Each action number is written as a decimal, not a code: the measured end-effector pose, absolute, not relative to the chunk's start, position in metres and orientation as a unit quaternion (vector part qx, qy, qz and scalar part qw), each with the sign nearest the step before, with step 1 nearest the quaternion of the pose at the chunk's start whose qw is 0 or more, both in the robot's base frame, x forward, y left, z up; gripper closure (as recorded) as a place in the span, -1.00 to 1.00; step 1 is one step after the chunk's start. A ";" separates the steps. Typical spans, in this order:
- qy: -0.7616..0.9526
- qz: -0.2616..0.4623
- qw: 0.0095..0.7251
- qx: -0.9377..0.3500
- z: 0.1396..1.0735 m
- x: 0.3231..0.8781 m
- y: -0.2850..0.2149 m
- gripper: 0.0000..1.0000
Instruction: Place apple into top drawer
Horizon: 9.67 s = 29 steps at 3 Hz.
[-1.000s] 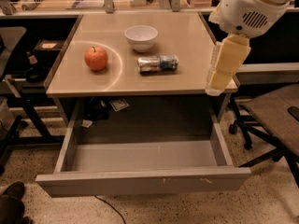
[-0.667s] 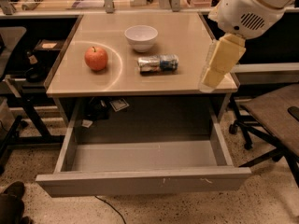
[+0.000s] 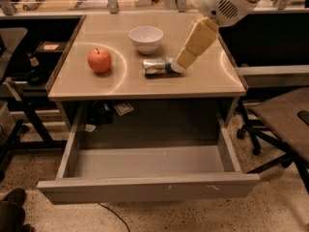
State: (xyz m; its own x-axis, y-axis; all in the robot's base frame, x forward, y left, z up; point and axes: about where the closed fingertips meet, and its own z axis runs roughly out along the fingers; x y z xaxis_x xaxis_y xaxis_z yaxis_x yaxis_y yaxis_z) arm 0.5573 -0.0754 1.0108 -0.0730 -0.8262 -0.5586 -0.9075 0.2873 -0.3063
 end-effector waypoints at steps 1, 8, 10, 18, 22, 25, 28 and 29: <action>0.729 0.063 0.335 -0.593 1.012 0.558 -0.075 -1.00; 0.668 0.174 0.360 -0.628 0.946 0.637 0.061 -1.00; 0.674 0.179 0.362 -0.619 0.936 0.653 0.080 -1.00; 0.644 0.278 0.347 -0.622 0.850 0.747 0.207 -1.00; 0.657 0.289 0.352 -0.601 0.836 0.750 0.190 -0.24; 0.656 0.290 0.351 -0.601 0.836 0.750 0.191 1.00; 0.668 0.277 0.398 -0.565 0.861 0.686 0.165 1.00; 0.677 0.273 0.408 -0.549 0.869 0.618 0.126 1.00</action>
Offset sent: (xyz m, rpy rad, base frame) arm 0.0093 0.0124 -0.0087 0.0910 -0.0010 0.0057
